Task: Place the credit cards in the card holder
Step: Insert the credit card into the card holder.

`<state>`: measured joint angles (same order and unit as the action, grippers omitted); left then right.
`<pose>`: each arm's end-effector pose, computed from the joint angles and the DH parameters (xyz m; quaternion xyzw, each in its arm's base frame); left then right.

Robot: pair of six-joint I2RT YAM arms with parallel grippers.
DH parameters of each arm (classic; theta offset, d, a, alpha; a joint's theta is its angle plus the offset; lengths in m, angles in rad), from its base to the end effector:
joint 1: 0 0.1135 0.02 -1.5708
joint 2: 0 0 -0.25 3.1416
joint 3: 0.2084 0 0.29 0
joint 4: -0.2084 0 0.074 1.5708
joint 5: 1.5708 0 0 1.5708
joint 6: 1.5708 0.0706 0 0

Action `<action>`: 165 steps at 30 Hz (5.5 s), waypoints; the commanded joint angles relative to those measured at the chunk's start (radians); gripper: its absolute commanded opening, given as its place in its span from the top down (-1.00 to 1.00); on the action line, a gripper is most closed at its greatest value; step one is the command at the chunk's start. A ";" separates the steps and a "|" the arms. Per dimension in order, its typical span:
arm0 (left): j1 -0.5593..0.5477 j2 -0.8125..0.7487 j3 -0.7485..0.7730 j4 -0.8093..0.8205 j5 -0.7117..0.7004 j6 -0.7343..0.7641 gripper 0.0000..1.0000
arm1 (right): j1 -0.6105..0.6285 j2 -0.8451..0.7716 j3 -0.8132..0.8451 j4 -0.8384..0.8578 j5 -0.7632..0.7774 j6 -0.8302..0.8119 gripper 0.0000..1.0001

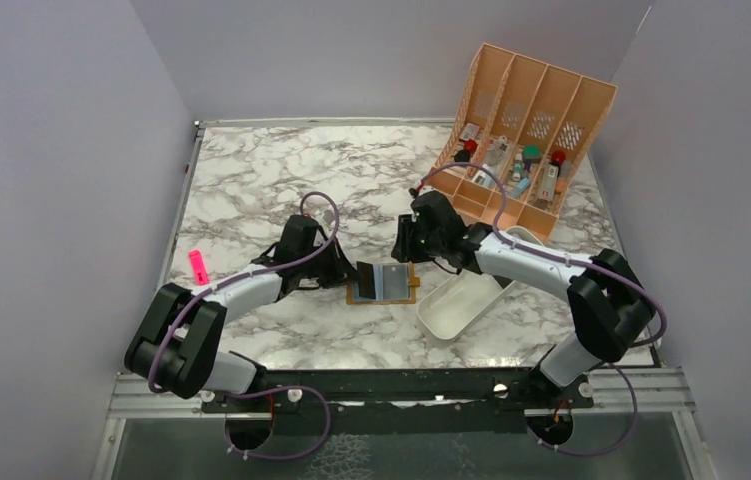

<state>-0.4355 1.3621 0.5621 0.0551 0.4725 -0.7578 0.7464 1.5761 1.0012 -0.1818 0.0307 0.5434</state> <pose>0.2671 -0.1597 0.1036 -0.0502 0.8940 -0.3966 0.2023 0.2931 0.2681 0.1603 -0.0870 0.9141 0.2267 0.3248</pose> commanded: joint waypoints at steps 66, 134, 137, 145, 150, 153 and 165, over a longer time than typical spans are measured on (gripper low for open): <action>0.005 0.197 -0.045 0.239 0.094 -0.169 1.00 | -0.002 0.208 0.005 -0.066 0.013 -0.050 0.53; -0.080 0.244 -0.073 0.347 -0.130 -0.215 1.00 | -0.038 0.155 -0.018 -0.084 -0.059 -0.016 0.03; -0.080 0.255 -0.070 0.346 -0.145 -0.208 1.00 | -0.038 0.179 -0.013 -0.070 -0.088 -0.005 0.01; -0.056 0.246 -0.072 0.310 -0.159 -0.185 1.00 | -0.038 0.218 -0.012 0.027 -0.276 0.060 0.05; -0.038 0.204 -0.062 0.244 -0.196 -0.149 1.00 | -0.036 0.234 -0.031 0.121 -0.368 0.134 0.13; -0.038 0.183 -0.061 0.231 -0.197 -0.148 1.00 | -0.035 0.227 -0.053 0.163 -0.376 0.171 0.16; -0.040 0.064 -0.040 0.138 -0.210 -0.100 0.28 | -0.036 0.166 -0.042 0.047 -0.194 0.093 0.16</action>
<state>-0.4751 1.4593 0.4938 0.2451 0.3046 -0.9028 0.7025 1.7756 0.9619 -0.0719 -0.2180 0.6682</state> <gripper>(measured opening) 0.344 0.426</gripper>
